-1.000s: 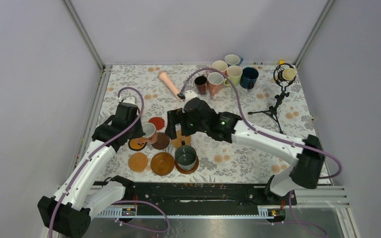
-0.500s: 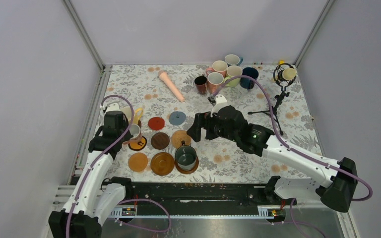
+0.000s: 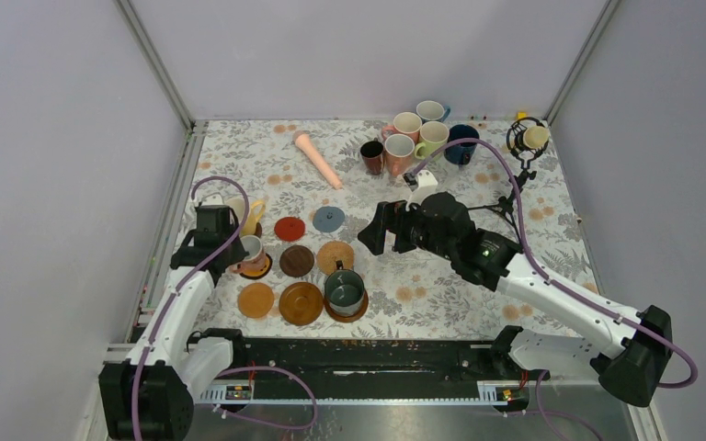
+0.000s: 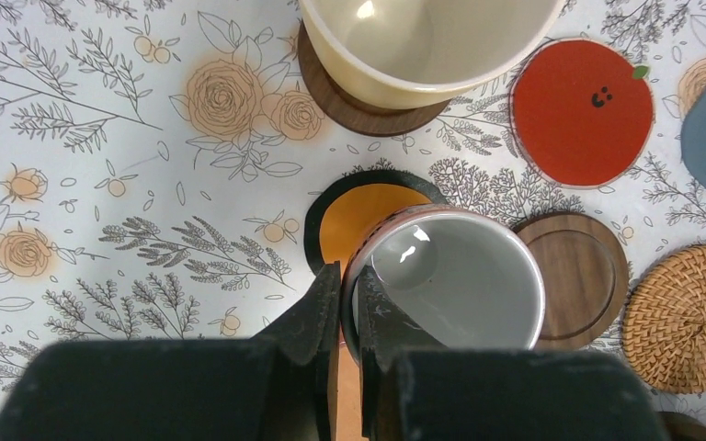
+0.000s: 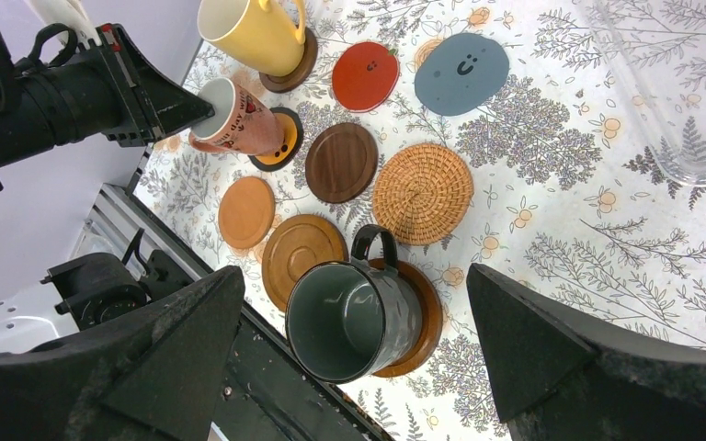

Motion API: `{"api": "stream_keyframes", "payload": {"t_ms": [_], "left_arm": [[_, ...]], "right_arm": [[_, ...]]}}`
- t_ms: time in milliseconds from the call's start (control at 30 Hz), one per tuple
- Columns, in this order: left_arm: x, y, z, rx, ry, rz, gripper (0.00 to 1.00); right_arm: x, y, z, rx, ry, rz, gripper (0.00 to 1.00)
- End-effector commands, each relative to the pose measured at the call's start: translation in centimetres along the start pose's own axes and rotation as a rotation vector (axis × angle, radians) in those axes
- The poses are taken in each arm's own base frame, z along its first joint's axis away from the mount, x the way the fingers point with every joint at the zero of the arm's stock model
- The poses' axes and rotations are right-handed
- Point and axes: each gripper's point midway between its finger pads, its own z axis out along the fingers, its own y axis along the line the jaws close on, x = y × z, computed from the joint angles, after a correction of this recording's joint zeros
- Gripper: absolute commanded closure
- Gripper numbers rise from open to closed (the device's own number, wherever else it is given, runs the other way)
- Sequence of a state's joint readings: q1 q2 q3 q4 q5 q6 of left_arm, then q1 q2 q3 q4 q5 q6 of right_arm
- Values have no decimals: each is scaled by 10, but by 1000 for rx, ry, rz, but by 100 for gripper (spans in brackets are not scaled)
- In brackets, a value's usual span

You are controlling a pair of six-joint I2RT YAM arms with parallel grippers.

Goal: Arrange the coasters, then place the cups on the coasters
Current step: Place the cup on the coaster.

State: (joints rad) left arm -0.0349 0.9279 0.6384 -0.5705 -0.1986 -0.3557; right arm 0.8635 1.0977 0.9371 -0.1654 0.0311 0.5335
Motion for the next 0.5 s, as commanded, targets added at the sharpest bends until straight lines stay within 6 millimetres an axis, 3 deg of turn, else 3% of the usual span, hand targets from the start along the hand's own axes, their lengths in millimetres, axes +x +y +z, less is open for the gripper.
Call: {"api": "stream_keyframes", "payload": {"t_ms": [0,133,467], "left_arm": [[-20,-4,3,-2,-69,-57,100],[-21,7,3,-69,-74,-78,100],[-17,2,10,-46,-54,-73,100]], "right_arm": [[-12,5,-1,-42,-43,-9,1],[-13,4,0,-36,-43,-3,0],[-20,2,-8,-39,-72,2,0]]}}
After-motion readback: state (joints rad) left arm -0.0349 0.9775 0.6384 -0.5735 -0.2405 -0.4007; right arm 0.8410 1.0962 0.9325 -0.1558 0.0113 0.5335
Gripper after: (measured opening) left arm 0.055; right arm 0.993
